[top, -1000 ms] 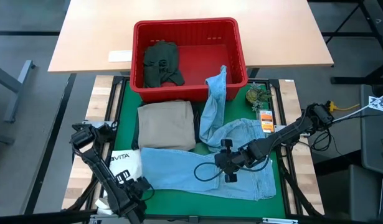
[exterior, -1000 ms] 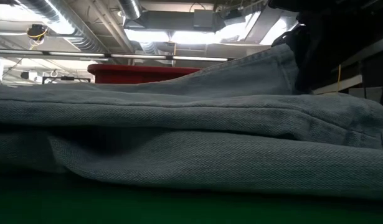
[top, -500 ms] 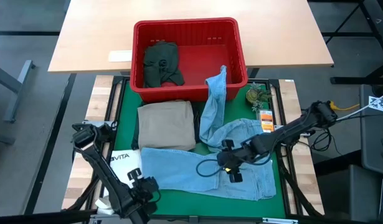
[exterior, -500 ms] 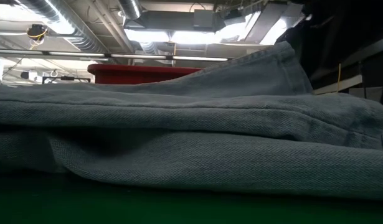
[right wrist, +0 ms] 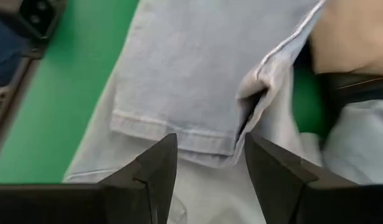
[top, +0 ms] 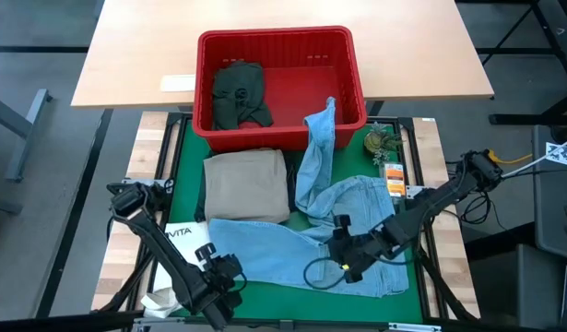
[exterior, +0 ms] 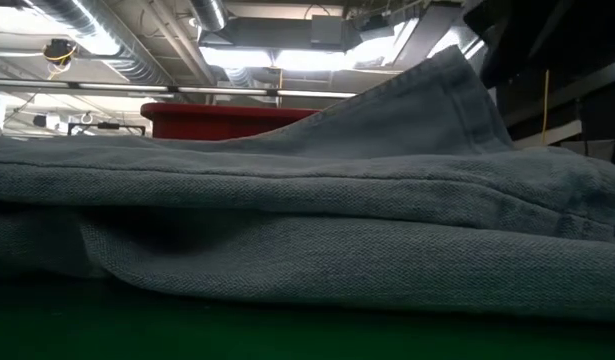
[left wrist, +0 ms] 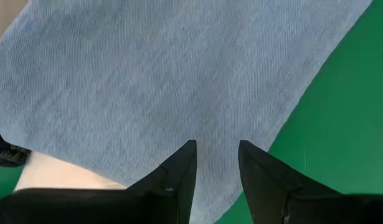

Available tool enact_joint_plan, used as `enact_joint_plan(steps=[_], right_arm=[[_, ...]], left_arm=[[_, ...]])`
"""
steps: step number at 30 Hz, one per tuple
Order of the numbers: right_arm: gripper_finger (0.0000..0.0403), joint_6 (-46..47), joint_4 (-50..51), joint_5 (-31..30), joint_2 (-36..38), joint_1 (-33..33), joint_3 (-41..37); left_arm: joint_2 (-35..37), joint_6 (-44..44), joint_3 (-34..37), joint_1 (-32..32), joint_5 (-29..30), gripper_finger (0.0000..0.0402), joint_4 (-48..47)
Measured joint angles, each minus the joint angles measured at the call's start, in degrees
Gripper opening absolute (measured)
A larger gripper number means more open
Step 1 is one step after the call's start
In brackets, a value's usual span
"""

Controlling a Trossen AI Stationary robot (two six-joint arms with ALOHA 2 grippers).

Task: Fold Laundry from Bin
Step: Fold the light blue pants

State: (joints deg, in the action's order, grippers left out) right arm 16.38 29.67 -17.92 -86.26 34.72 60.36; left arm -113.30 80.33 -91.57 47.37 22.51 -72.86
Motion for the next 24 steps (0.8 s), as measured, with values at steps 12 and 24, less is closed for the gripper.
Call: enact_joint_plan(steps=[12, 24], right_arm=[[0.0188, -4.9, -6.8, -11.2, 2.7, 4.0, 0.0], [0.0188, -10.8, -15.7, -9.3, -6.3, 4.7, 0.0]], left_arm=[[0.0, -8.2, 0.0, -5.2, 3.3, 0.0114, -5.8], [0.0, -16.8, 3.1, -8.5, 5.9, 0.0114, -9.8]])
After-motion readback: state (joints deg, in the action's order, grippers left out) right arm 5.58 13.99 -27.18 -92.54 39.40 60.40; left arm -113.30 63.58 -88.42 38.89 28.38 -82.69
